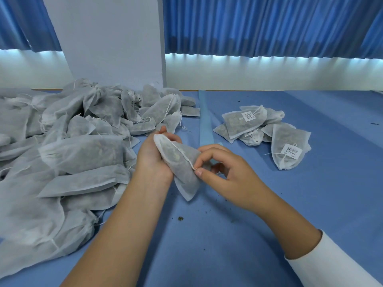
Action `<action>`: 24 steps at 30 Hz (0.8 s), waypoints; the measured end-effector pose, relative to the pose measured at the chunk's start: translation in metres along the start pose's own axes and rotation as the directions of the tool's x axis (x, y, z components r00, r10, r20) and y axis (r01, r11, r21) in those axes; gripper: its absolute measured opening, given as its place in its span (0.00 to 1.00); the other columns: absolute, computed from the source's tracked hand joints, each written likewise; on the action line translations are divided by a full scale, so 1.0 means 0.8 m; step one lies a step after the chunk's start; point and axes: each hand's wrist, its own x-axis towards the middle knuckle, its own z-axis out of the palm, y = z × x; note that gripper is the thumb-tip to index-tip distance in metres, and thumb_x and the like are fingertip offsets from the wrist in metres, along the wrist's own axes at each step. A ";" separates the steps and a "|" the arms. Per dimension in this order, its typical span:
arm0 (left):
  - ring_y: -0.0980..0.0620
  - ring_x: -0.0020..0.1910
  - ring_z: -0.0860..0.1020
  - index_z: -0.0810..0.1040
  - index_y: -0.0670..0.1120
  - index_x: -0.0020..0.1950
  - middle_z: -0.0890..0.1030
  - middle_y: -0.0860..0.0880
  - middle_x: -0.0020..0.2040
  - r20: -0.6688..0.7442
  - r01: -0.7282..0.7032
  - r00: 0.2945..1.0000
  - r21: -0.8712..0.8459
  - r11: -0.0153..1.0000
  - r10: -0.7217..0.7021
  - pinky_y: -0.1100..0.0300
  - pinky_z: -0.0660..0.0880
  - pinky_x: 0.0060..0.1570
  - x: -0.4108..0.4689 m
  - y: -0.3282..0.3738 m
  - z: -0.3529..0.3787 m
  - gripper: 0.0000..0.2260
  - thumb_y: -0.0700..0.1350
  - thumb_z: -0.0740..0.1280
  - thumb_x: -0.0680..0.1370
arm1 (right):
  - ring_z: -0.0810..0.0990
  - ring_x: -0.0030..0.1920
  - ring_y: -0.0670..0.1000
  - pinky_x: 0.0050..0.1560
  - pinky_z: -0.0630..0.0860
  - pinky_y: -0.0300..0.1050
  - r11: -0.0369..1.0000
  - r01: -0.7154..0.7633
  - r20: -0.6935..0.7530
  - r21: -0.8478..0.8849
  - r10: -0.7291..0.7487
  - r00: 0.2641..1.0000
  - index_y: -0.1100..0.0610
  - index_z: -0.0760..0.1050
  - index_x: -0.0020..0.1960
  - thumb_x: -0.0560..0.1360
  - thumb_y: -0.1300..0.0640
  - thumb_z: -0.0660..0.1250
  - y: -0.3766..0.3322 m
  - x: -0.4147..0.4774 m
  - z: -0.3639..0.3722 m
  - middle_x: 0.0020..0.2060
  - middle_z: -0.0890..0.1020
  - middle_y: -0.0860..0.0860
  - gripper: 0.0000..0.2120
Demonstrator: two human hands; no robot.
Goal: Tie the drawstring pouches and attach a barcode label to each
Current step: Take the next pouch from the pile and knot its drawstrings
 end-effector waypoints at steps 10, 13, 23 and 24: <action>0.55 0.29 0.81 0.76 0.43 0.43 0.81 0.50 0.29 0.009 -0.041 0.999 0.096 0.995 0.040 0.63 0.77 0.31 -0.008 -0.012 0.009 0.19 0.56 0.57 0.84 | 0.81 0.46 0.50 0.48 0.77 0.40 0.973 -0.211 -0.225 0.097 0.228 0.947 0.51 0.81 0.44 0.76 0.61 0.69 0.011 0.007 -0.011 0.46 0.83 0.45 0.06; 0.56 0.40 0.84 0.80 0.46 0.49 0.84 0.52 0.39 0.194 -0.125 0.980 0.414 0.902 0.046 0.61 0.78 0.36 -0.016 -0.013 0.010 0.22 0.62 0.59 0.80 | 0.82 0.46 0.44 0.51 0.77 0.38 0.949 -0.239 -0.311 0.208 0.296 0.903 0.54 0.82 0.47 0.77 0.59 0.69 0.016 0.011 -0.020 0.45 0.85 0.46 0.04; 0.51 0.37 0.73 0.77 0.32 0.46 0.75 0.46 0.37 0.195 -0.314 0.947 0.738 0.598 0.257 0.52 0.74 0.40 -0.027 -0.027 0.014 0.22 0.54 0.68 0.79 | 0.77 0.50 0.39 0.47 0.72 0.32 0.988 -0.146 -0.494 0.048 0.151 0.856 0.48 0.78 0.45 0.77 0.61 0.68 0.023 0.010 -0.021 0.50 0.80 0.48 0.08; 0.53 0.34 0.71 0.75 0.34 0.41 0.73 0.47 0.34 0.198 -0.328 0.940 0.753 0.571 0.279 0.58 0.69 0.35 -0.025 -0.026 0.012 0.22 0.54 0.67 0.79 | 0.75 0.54 0.39 0.46 0.71 0.30 0.992 -0.088 -0.507 -0.086 0.032 0.861 0.46 0.77 0.45 0.76 0.61 0.68 0.021 0.009 -0.019 0.53 0.77 0.47 0.09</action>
